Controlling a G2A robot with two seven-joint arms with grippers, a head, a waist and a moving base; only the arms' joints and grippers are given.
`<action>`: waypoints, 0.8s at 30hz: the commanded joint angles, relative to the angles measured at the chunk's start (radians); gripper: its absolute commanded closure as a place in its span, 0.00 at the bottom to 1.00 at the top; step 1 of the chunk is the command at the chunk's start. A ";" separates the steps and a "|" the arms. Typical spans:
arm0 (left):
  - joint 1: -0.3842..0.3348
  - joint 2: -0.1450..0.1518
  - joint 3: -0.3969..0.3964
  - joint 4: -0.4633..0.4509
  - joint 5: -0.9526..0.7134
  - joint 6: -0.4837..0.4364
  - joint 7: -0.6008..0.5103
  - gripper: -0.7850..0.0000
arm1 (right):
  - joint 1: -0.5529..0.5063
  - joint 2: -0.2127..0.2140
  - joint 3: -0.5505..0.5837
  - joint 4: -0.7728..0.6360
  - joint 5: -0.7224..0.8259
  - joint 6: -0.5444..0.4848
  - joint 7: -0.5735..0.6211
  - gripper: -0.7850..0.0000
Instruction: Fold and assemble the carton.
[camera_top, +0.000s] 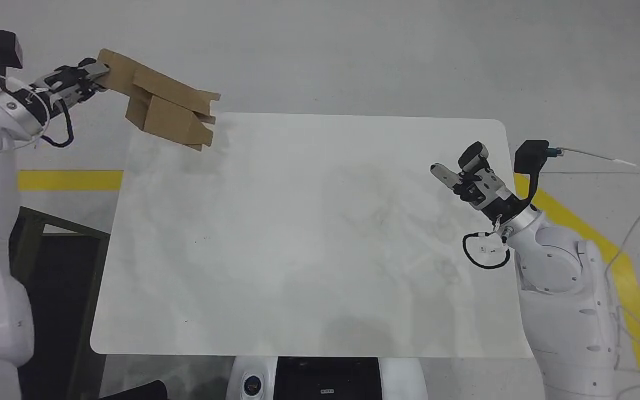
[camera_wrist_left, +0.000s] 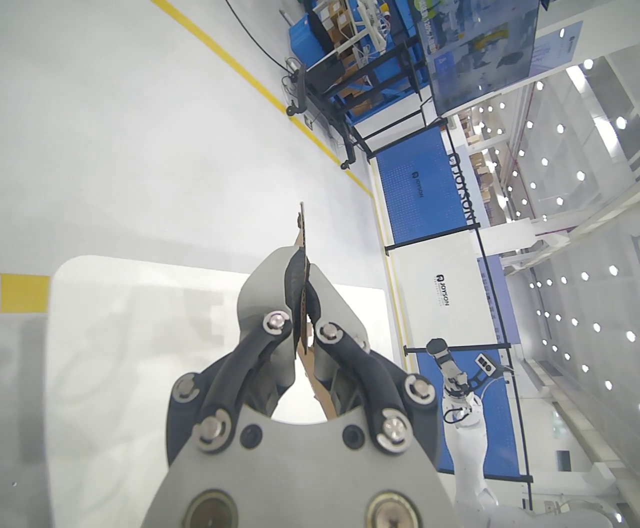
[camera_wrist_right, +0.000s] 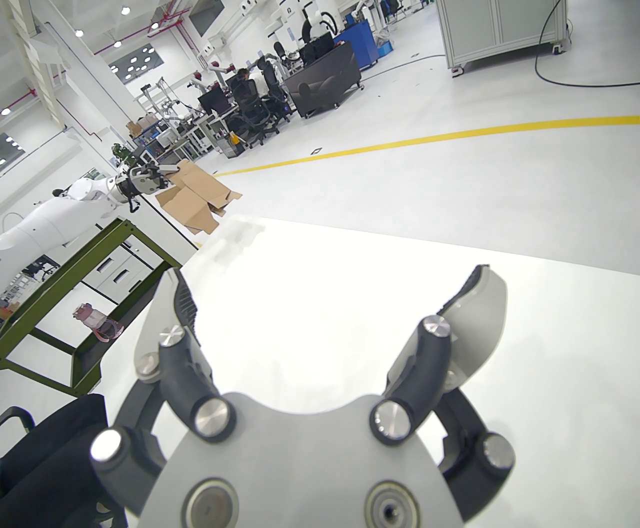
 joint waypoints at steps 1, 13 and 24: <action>-0.004 -0.013 0.023 -0.009 -0.006 0.003 0.015 1.00 | 0.000 0.000 0.000 0.000 0.000 0.000 0.000 0.00; -0.018 -0.099 0.142 -0.087 -0.133 -0.024 0.002 1.00 | 0.000 0.000 0.000 0.000 0.000 0.000 0.000 0.00; 0.072 -0.129 0.179 -0.157 -0.244 0.007 -0.042 1.00 | 0.000 0.000 0.000 0.000 0.000 0.000 0.000 0.00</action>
